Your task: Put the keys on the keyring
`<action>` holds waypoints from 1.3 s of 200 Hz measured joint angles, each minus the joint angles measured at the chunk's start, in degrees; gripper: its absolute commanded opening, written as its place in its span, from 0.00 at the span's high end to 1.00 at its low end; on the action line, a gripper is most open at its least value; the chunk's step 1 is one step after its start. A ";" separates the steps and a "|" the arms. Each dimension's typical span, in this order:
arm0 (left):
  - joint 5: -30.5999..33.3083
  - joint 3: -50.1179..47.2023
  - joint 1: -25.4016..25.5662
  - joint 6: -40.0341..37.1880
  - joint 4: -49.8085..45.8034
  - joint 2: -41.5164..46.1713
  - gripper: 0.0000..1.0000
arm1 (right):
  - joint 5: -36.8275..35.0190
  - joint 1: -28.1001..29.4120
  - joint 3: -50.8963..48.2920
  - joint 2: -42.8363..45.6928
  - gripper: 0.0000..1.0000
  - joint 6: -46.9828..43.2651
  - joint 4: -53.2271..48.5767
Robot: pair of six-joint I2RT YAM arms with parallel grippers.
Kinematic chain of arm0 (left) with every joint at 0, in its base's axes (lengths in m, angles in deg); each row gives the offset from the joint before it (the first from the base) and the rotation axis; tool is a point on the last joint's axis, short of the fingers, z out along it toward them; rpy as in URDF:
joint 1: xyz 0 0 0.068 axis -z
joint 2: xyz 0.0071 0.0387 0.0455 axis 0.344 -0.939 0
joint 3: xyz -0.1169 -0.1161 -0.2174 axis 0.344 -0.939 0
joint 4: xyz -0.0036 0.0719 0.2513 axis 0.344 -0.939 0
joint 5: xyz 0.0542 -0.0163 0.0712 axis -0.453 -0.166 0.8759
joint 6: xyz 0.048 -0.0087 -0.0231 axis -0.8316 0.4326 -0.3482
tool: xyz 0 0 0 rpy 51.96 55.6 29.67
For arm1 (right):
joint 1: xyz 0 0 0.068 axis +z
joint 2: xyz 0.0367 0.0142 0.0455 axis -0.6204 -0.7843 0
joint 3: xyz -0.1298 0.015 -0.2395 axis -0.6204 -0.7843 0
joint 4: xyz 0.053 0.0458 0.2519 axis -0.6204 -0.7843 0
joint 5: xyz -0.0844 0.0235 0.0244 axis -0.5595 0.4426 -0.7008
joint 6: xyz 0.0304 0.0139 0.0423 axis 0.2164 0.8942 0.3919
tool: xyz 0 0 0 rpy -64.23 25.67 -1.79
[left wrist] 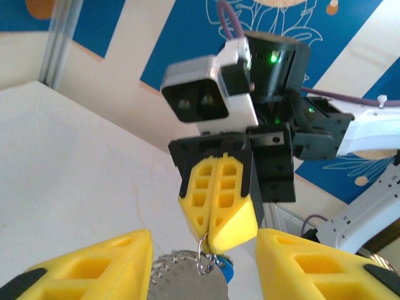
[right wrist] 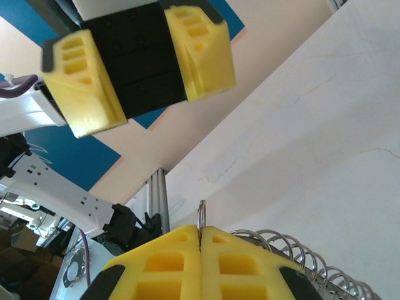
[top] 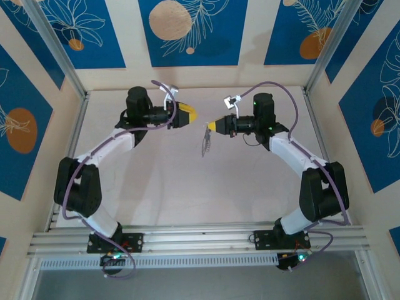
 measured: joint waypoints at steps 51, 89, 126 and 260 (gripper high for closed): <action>-3.37 1.18 0.02 0.24 -1.95 -3.13 0.57 | 0.94 0.50 1.79 -1.49 1.00 -0.02 -0.17; -4.81 1.20 0.48 1.42 -1.73 -4.04 0.57 | 0.92 1.03 2.29 -2.56 1.00 0.00 -0.20; -5.84 1.20 1.07 2.56 -0.02 -4.68 0.59 | 0.90 1.40 2.80 -2.75 1.00 0.00 -0.20; -7.34 1.16 2.82 4.48 2.40 -6.56 0.81 | 0.68 1.77 3.50 -3.72 1.00 0.02 -0.20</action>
